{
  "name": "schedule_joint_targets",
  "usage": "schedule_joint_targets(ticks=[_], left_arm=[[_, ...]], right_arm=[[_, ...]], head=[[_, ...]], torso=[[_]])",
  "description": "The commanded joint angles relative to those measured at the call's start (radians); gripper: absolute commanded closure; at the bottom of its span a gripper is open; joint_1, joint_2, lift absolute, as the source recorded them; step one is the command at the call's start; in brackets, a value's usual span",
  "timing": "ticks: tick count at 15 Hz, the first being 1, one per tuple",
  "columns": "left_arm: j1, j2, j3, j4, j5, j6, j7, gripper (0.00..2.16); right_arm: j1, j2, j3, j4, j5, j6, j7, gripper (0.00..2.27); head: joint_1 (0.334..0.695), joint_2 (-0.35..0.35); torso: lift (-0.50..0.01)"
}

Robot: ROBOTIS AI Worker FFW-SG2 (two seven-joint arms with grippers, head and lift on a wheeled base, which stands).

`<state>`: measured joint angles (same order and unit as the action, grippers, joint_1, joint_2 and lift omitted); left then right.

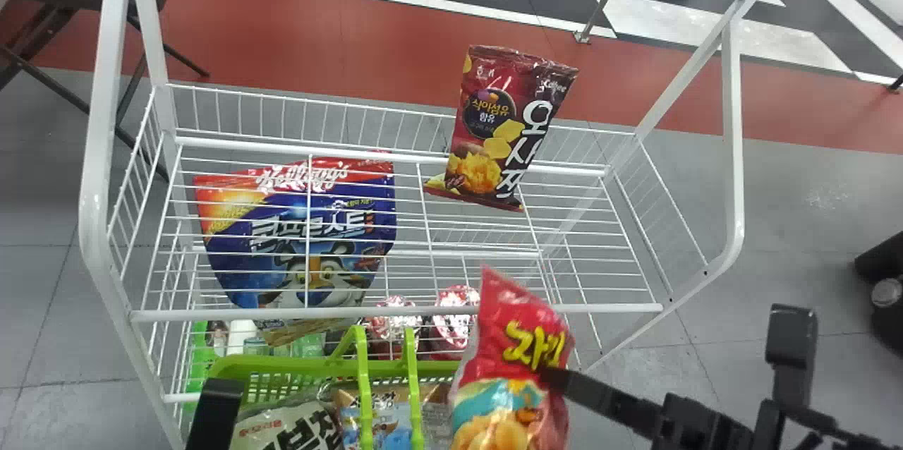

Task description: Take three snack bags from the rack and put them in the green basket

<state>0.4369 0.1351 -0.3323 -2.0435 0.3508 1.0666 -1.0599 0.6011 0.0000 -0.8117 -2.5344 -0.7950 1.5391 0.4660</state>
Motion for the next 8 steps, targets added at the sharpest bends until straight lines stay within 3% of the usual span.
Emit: schedule_joint_targets(ticks=[1,4,8], left_arm=[[-0.003,0.000,-0.007,0.000,-0.003,0.000,0.001,1.27],[-0.003,0.000,-0.008,0.000,-0.003,0.000,0.003,1.27],[-0.001,0.001,-0.010,-0.006,-0.004,0.000,0.009,1.27]], right_arm=[[0.014,0.001,0.054,0.020,0.010,0.033,-0.001,2.19],[0.043,0.001,0.221,0.065,0.099,0.033,-0.015,2.19],[0.091,-0.009,0.456,0.106,0.221,-0.141,-0.052,2.19]], head=[[0.695,-0.350],[0.695,-0.350],[0.695,-0.350]], torso=[[-0.007],[-0.007],[-0.007]])
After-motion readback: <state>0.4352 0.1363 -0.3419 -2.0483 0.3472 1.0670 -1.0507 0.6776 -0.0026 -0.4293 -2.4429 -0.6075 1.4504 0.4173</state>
